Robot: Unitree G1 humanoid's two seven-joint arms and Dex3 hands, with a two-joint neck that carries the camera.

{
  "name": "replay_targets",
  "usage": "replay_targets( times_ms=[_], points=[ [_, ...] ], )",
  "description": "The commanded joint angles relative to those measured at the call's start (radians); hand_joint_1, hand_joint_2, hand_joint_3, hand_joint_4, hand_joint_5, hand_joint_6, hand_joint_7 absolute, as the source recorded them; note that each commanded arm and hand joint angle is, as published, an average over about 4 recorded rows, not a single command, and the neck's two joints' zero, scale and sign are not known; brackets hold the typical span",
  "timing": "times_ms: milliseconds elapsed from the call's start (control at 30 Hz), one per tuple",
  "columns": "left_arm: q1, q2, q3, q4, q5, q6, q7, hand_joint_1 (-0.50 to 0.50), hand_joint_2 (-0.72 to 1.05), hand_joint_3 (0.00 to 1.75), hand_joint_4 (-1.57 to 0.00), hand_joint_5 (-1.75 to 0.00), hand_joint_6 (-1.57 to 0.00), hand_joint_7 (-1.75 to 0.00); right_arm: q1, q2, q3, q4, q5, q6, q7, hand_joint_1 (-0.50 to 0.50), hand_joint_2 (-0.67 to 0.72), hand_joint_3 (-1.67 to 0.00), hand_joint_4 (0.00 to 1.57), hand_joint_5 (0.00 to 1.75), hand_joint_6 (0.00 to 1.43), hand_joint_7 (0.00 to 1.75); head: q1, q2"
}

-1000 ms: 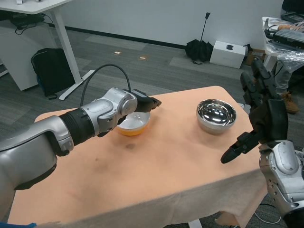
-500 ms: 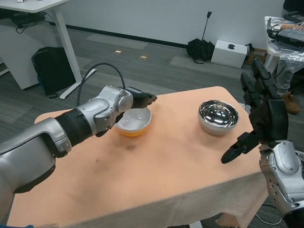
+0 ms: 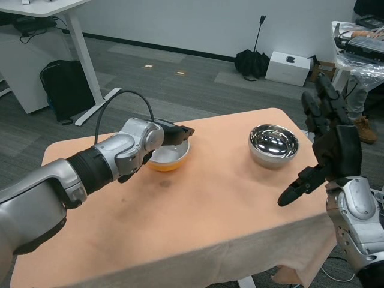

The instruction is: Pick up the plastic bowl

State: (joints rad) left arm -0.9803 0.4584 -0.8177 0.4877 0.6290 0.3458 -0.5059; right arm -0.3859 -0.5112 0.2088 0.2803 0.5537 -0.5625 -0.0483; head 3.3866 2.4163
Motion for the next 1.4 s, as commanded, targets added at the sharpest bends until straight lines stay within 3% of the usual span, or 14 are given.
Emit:
replay_targets(
  times_ms=[33, 167, 467, 567, 800, 867, 967, 1100, 1167, 1267, 1400],
  points=[
    [0.03, -0.002, -0.006, 0.022, -0.011, -0.004, -0.011, -0.5, -0.72, 0.09, 0.0, 0.0, 0.0, 0.0, -0.021, -0.012, 0.004, 0.01, 0.008, -0.013, -0.004, -0.38, 0.72, 0.0, 0.0, 0.0, 0.0, 0.0, 0.004, 0.001],
    [0.031, -0.006, -0.001, 0.023, -0.041, 0.003, -0.011, -0.5, -0.68, 0.09, 0.0, 0.0, 0.0, 0.0, -0.021, -0.011, 0.004, 0.01, 0.009, -0.013, -0.004, -0.38, 0.72, 0.0, 0.0, 0.0, 0.0, 0.0, 0.002, -0.001],
    [0.032, -0.011, 0.008, 0.023, -0.103, 0.029, -0.009, -0.5, 0.03, 0.0, 0.0, 0.0, 0.0, 0.0, -0.021, -0.01, 0.008, 0.008, 0.015, -0.013, -0.004, -0.38, 0.72, 0.0, 0.0, 0.0, 0.0, 0.0, 0.003, -0.001],
    [0.038, -0.014, 0.022, 0.023, -0.121, 0.036, -0.009, -0.5, 0.16, 0.0, 0.0, 0.0, 0.0, 0.0, -0.02, -0.01, 0.011, 0.008, 0.019, -0.013, -0.004, -0.38, 0.72, 0.0, 0.0, 0.0, 0.0, 0.0, 0.003, -0.001],
    [0.064, -0.016, 0.07, 0.005, -0.138, 0.057, -0.009, -0.5, 0.03, 0.0, 0.0, -0.03, 0.0, -0.07, -0.021, -0.012, 0.014, 0.008, 0.022, -0.013, -0.002, -0.38, 0.72, 0.0, 0.0, 0.0, 0.0, 0.0, 0.01, -0.008],
    [0.068, -0.017, 0.079, -0.002, -0.14, 0.065, -0.009, -0.5, -0.02, 0.0, 0.0, -0.23, 0.0, -0.07, -0.021, -0.012, 0.015, 0.008, 0.023, -0.013, -0.002, -0.38, 0.72, 0.0, 0.0, 0.0, 0.0, 0.0, 0.011, -0.009],
    [0.068, -0.016, 0.08, -0.004, -0.139, 0.066, -0.009, -0.5, -0.02, 0.0, 0.0, -0.69, 0.0, -0.12, -0.021, -0.012, 0.016, 0.008, 0.023, -0.013, -0.003, -0.38, 0.72, 0.0, 0.0, 0.0, 0.0, 0.0, 0.011, -0.009],
    [0.068, -0.012, 0.077, -0.019, -0.13, 0.074, -0.009, -0.5, 0.12, 0.0, -0.02, -1.31, 0.0, -0.33, -0.021, -0.011, 0.016, 0.008, 0.025, -0.013, -0.004, -0.38, 0.72, 0.0, 0.0, 0.0, 0.0, 0.0, 0.012, -0.012],
    [0.067, -0.01, 0.077, -0.028, -0.122, 0.079, -0.009, -0.5, 0.18, 0.02, -0.07, -1.51, 0.0, -0.44, -0.021, -0.01, 0.016, 0.008, 0.025, -0.013, -0.003, -0.38, 0.72, 0.0, 0.0, 0.0, 0.0, 0.0, 0.014, -0.014],
    [0.066, -0.009, 0.077, -0.04, -0.111, 0.079, -0.009, -0.5, 0.29, 0.09, -0.11, -1.64, 0.0, -0.49, -0.021, -0.01, 0.017, 0.008, 0.025, -0.013, -0.003, -0.38, 0.72, 0.0, 0.0, 0.0, 0.0, 0.0, 0.017, -0.015],
    [0.066, -0.007, 0.083, -0.062, -0.1, 0.079, -0.009, -0.5, 0.52, 0.09, -0.16, -1.64, 0.0, -0.54, -0.021, -0.01, 0.017, 0.008, 0.025, -0.013, -0.003, -0.4, 0.72, 0.0, 0.0, 0.0, 0.0, 0.0, 0.02, -0.02]
  ],
)
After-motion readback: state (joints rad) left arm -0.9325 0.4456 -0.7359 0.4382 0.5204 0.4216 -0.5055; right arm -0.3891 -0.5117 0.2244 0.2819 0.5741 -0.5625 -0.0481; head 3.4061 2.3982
